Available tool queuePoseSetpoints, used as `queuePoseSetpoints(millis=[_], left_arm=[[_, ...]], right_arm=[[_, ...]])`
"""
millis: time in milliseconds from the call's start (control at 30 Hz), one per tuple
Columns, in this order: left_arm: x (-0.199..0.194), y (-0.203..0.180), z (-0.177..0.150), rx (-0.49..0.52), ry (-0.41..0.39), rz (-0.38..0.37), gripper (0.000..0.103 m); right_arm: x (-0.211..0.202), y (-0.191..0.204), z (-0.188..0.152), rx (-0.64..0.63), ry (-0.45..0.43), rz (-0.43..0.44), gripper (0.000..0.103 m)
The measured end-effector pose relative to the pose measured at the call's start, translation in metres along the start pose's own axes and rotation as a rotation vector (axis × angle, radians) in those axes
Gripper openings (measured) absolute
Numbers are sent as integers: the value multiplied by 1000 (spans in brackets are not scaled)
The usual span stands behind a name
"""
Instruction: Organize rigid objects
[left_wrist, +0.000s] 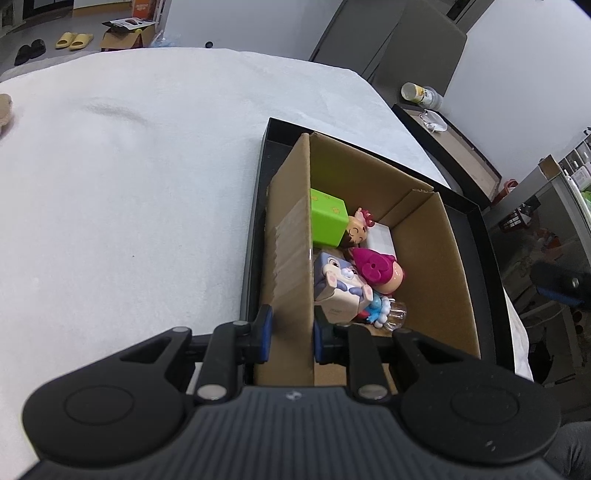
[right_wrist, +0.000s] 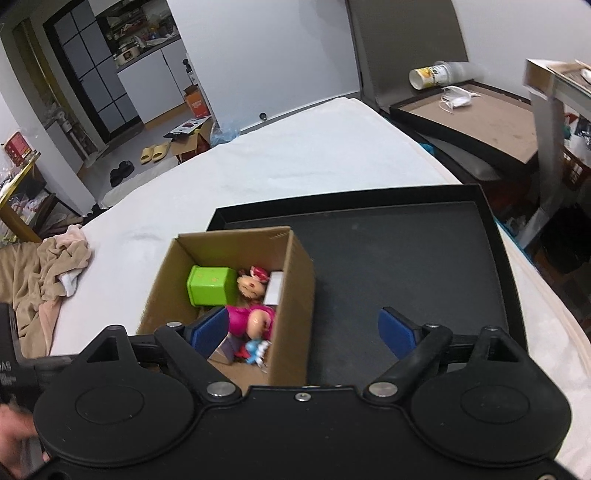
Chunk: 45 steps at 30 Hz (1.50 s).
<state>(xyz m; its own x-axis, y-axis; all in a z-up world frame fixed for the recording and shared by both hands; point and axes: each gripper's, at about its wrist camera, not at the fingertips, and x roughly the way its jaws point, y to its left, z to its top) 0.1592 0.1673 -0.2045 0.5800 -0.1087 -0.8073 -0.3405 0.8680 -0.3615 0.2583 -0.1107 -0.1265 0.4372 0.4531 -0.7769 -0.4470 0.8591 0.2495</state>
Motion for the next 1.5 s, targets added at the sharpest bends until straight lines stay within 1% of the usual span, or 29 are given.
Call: queuePoseSetpoints(millis=[67, 200, 367, 533, 667, 733, 867, 967, 1033, 1067, 1133, 1167, 1200, 1233, 1333, 1433, 1500], left_arm=[[1, -3, 0, 5, -4, 13, 20], [4, -6, 3, -21, -6, 31, 19], [7, -16, 1, -6, 1, 57, 19], [3, -24, 8, -5, 44, 83, 19], [-12, -36, 8, 50, 37, 102, 20], [-20, -42, 9, 56, 42, 111, 21], [-34, -51, 8, 78, 43, 118, 22], [-44, -59, 6, 83, 54, 112, 33], [-52, -68, 4, 95, 55, 115, 45], [-57, -72, 2, 101, 51, 113, 48], [-67, -80, 0, 113, 40, 103, 60], [-72, -84, 0, 121, 33, 98, 64], [-78, -88, -2, 130, 25, 95, 71], [-84, -93, -4, 139, 14, 95, 75], [-101, -106, -9, 168, -3, 98, 80], [-115, -117, -16, 192, -13, 80, 85], [-124, -123, -21, 202, -19, 82, 88]], right_arm=[[-3, -8, -3, 12, -2, 4, 88], [-7, -24, -7, 46, -6, 11, 88], [-16, -39, -12, 77, -18, 22, 88], [-25, -52, -16, 103, -21, 23, 88], [-34, -61, -19, 129, -29, 18, 94], [-38, -64, -19, 134, -32, 14, 95], [-48, -64, -21, 132, -42, -1, 102], [-56, -62, -21, 126, -56, -9, 103], [-61, -60, -22, 121, -58, -12, 103], [-64, -58, -22, 115, -59, -13, 103], [-71, -54, -22, 104, -63, -23, 103], [-75, -52, -22, 100, -67, -32, 103], [-79, -50, -22, 96, -74, -41, 103], [-83, -48, -23, 94, -78, -44, 103], [-96, -41, -23, 80, -88, -49, 103], [-110, -35, -26, 60, -113, -49, 103], [-117, -32, -28, 57, -125, -57, 103]])
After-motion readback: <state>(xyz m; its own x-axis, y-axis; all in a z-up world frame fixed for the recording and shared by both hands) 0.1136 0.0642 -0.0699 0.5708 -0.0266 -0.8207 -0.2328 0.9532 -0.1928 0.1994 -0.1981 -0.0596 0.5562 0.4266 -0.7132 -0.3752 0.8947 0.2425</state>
